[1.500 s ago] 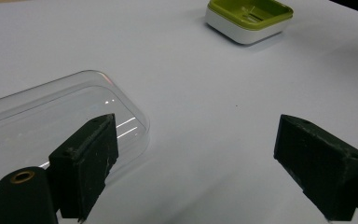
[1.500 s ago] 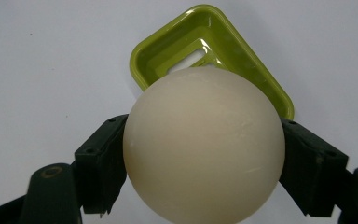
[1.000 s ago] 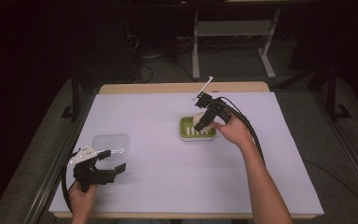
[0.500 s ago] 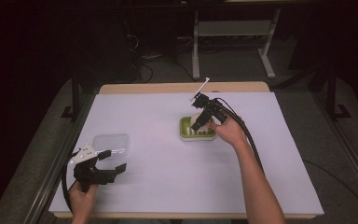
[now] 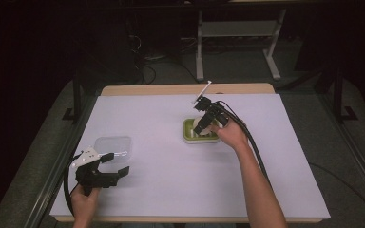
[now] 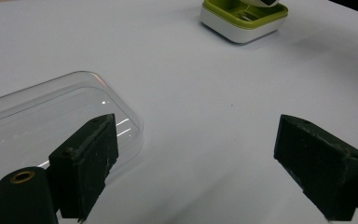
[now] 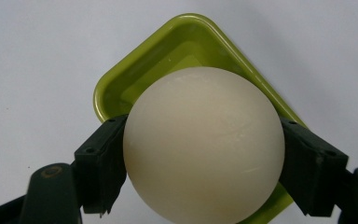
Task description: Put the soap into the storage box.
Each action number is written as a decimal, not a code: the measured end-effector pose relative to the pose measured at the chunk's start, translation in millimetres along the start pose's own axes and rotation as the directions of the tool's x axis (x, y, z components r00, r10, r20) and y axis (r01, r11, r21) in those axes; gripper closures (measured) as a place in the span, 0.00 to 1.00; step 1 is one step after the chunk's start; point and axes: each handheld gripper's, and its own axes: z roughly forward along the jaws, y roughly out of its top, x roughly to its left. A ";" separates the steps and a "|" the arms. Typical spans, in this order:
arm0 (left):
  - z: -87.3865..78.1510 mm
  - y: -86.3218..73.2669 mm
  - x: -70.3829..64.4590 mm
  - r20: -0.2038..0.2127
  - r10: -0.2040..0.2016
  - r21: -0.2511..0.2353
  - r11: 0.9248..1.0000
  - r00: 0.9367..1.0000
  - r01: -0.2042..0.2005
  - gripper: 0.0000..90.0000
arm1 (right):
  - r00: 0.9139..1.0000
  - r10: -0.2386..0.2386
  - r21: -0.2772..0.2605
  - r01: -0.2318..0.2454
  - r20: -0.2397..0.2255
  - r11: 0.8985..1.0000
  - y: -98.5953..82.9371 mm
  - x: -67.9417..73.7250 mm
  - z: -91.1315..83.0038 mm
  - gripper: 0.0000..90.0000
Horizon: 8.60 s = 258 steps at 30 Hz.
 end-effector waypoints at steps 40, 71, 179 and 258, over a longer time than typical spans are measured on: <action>0.3 0.1 0.3 -0.001 -0.001 -0.001 1.000 1.000 0.001 0.14 | 0.998 0.058 0.045 -0.058 0.013 0.997 3.1 -7.0 21.8 0.25; 0.6 0.4 -0.2 0.001 -0.001 -0.002 1.000 1.000 0.001 0.14 | 0.997 0.076 0.066 -0.077 0.019 0.995 5.1 -4.2 27.0 0.25; 2.0 -1.1 -1.5 -0.010 0.017 0.006 1.000 1.000 -0.017 0.14 | 0.991 0.127 -0.166 -0.133 -0.048 0.977 -109.7 5.6 -51.0 0.27; 8.4 1.3 -5.6 0.019 0.022 0.038 0.999 1.000 -0.023 0.14 | 0.983 0.184 -0.258 -0.182 -0.015 0.949 -257.9 48.4 -50.8 0.24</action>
